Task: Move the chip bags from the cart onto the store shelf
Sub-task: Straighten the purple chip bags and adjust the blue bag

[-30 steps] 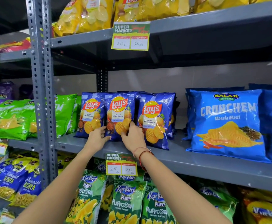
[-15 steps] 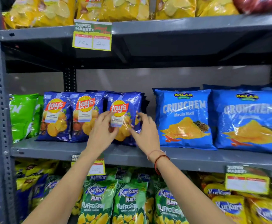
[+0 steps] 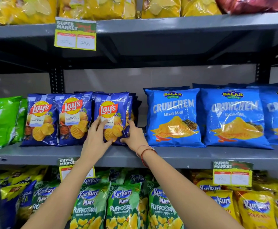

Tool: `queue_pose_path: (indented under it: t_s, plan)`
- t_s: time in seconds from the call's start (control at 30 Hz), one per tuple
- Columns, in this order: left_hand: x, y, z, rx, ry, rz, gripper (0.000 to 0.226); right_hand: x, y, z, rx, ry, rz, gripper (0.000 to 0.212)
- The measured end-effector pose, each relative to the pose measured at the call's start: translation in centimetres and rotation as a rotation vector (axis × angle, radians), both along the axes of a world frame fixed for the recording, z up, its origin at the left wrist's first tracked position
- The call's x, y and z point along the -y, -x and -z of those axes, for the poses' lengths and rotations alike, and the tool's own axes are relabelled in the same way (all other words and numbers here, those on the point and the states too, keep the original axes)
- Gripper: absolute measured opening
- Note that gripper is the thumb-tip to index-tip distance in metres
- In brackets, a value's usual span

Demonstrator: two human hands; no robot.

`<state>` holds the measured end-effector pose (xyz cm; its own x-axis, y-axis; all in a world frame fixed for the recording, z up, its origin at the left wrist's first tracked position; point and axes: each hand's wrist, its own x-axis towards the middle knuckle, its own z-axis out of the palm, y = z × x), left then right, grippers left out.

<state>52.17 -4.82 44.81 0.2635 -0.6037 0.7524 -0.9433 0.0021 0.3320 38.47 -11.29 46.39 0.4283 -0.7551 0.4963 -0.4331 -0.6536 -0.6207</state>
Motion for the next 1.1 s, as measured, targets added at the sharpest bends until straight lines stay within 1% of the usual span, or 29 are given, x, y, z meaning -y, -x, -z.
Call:
queue_pose_path:
  t_s: [0.07,0.17,0.27,0.37,0.43,0.47,0.5,0.57,0.63,0.67,0.73,0.77,0.8,0.87,0.9,0.93,1.0,1.03,1.1]
  plan:
    - [0.0,0.4,-0.2,0.022,0.024,-0.019,0.072,-0.1,1.2,0.0,0.046,0.05,-0.002,0.076]
    - [0.1,2.2,-1.0,0.045,0.129,-0.018,0.066,-0.2,4.3,-0.7,0.153,0.188,0.028,0.061]
    - [0.8,5.4,-2.2,0.049,0.233,0.074,0.055,0.0,8.3,-1.5,0.271,0.277,0.125,0.052]
    - [2.3,8.9,-3.1,-0.045,0.235,0.245,0.054,1.0,12.4,-1.9,0.392,0.419,0.353,0.05]
    - [3.9,10.6,-3.4,-0.152,0.174,0.333,0.062,2.1,14.7,-1.9,0.456,0.418,0.479,0.057]
    - [4.8,11.3,-3.5,-0.228,0.124,0.377,0.07,2.7,15.7,-1.9,0.482,0.376,0.495,0.064]
    - [5.6,12.0,-3.7,-0.326,0.066,0.43,0.08,3.3,16.4,-1.9,0.512,0.3,0.472,0.073]
    - [6.9,13.0,-4.1,-0.58,-0.067,0.532,0.095,4.4,17.4,-2.1,0.568,0.085,0.361,0.091]
    - [8.4,13.3,-4.2,-0.828,-0.167,0.613,0.1,5.8,17.9,-2.3,0.566,-0.134,0.235,0.106]
    - [9.0,13.2,-4.3,-0.933,-0.208,0.646,0.104,6.5,18.0,-2.4,0.557,-0.23,0.183,0.114]
    - [10.0,12.9,-4.1,-1.079,-0.262,0.683,0.122,7.7,18.1,-2.5,0.542,-0.365,0.095,0.127]
    - [10.3,12.8,-4.0,-1.119,-0.276,0.696,0.127,8.3,18.2,-2.5,0.534,-0.399,0.054,0.125]
    - [10.6,12.6,-3.8,-1.151,-0.27,0.711,0.124,8.8,18.2,-2.6,0.528,-0.414,0.015,0.112]
    - [10.8,12.9,-3.6,-1.201,-0.227,0.738,0.108,9.3,18.4,-2.8,0.521,-0.392,-0.056,0.077]
    - [10.9,13.1,-3.6,-1.204,-0.205,0.745,0.107,9.4,18.5,-2.9,0.518,-0.366,-0.087,0.069]
    - [10.9,13.1,-3.5,-1.189,-0.179,0.742,0.109,9.5,18.6,-3.1,0.521,-0.341,-0.116,0.065]
    - [10.9,13.3,-3.4,-1.134,-0.12,0.739,0.114,9.8,18.6,-3.2,0.539,-0.299,-0.155,0.066]
    - [11.2,13.2,-3.3,-1.115,-0.103,0.738,0.114,10.0,18.6,-3.1,0.55,-0.284,-0.166,0.067]
    - [11.5,13.2,-3.2,-1.085,-0.095,0.742,0.104,10.3,18.6,-2.8,0.56,-0.267,-0.168,0.068]
